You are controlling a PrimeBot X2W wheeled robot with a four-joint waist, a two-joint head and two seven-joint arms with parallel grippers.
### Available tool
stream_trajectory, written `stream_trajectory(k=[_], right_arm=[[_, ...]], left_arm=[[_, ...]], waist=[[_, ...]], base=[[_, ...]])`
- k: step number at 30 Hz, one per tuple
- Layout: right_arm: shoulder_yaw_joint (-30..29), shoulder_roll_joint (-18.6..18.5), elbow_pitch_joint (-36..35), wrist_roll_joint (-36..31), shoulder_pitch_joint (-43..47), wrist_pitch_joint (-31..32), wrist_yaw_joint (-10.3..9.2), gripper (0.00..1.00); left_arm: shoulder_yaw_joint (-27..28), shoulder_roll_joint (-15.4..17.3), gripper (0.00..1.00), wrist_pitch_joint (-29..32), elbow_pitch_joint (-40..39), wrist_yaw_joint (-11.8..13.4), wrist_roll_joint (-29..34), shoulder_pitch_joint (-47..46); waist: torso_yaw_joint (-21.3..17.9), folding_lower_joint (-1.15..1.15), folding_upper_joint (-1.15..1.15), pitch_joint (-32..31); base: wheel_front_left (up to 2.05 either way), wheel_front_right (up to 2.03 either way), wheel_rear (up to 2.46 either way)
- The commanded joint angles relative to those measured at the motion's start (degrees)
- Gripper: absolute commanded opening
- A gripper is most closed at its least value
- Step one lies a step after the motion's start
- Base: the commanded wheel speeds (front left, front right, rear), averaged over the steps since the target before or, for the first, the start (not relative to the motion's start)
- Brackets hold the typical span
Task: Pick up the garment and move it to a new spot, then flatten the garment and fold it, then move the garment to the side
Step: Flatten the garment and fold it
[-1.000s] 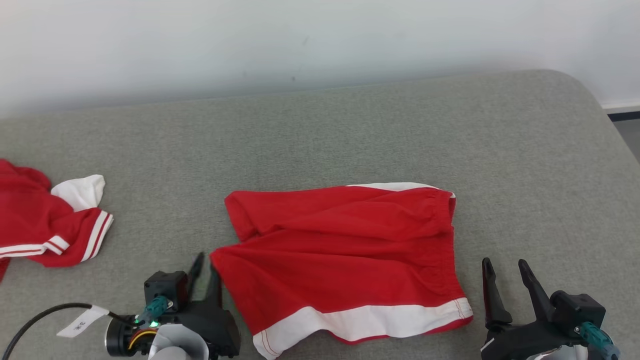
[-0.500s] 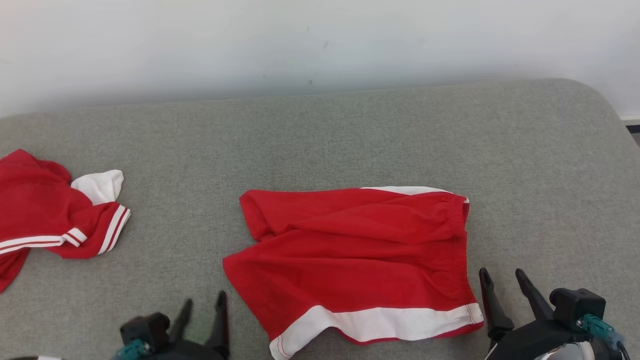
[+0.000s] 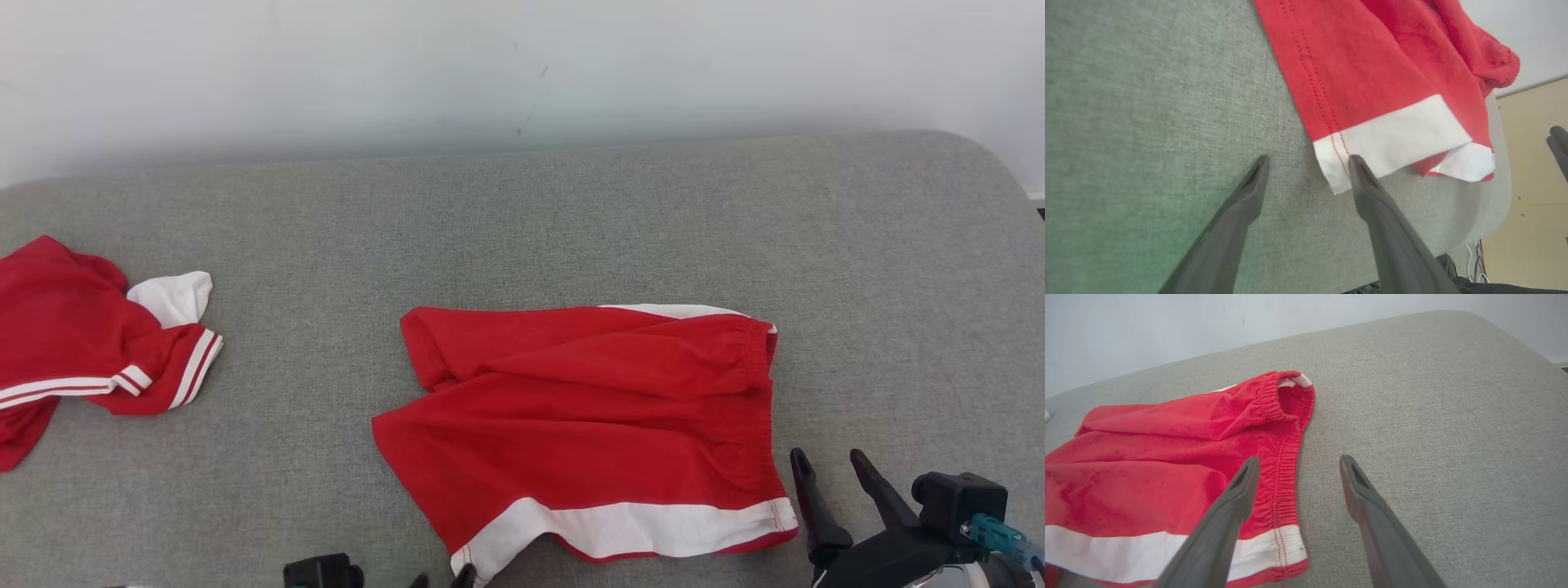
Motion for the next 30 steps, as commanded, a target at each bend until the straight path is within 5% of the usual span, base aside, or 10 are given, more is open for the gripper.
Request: stream_trajectory(k=[1, 9, 11, 14, 20, 30], right_arm=[[0.0, 0.0, -0.3, -0.2, 0.4, 0.1, 0.20, 1.00], [1.0, 0.0, -1.0, 0.4, 1.3, 2.2, 0.20, 1.00], [1.3, 0.0, -1.0, 0.5, 1.4, 3.2, 0.20, 1.00], [2.0, 0.0, -0.8, 0.9, 1.8, 4.3, 0.20, 1.00], [3.9, 0.0, 1.3, 1.7, 2.1, 7.3, 0.20, 1.00], [2.3, 0.0, 6.3, 0.0, -2.0, 9.5, 0.20, 1.00]], left_arm=[[-0.6, 0.2, 1.00, 0.9, -0.1, 0.0, 0.1, 0.7], [-2.4, -0.5, 1.00, 2.6, 0.8, -0.7, 0.1, -0.6], [-2.4, -0.5, 0.87, 2.7, 0.8, -1.0, -0.1, -0.8], [-2.2, -0.2, 0.85, 2.0, 1.4, -1.2, 0.6, -1.6], [-2.4, -0.5, 0.00, 1.3, 2.8, -2.0, 1.1, -2.7], [-2.7, -0.5, 0.00, 0.8, 4.5, -3.0, 1.2, -3.8]], waist=[[0.0, 0.00, 0.00, 0.0], [-0.4, 0.00, 0.00, 0.3], [-0.5, 0.00, 0.00, 0.4], [-0.7, 0.00, 0.00, 0.5], [-0.9, 0.00, 0.00, 0.8], [-0.2, 0.00, 0.00, 1.6]], base=[[0.00, 0.00, 0.00], [0.00, 0.00, 0.00], [0.00, 0.00, 0.00], [0.00, 0.00, 0.00], [0.00, 0.00, 0.00], [0.00, 0.00, 0.00]])
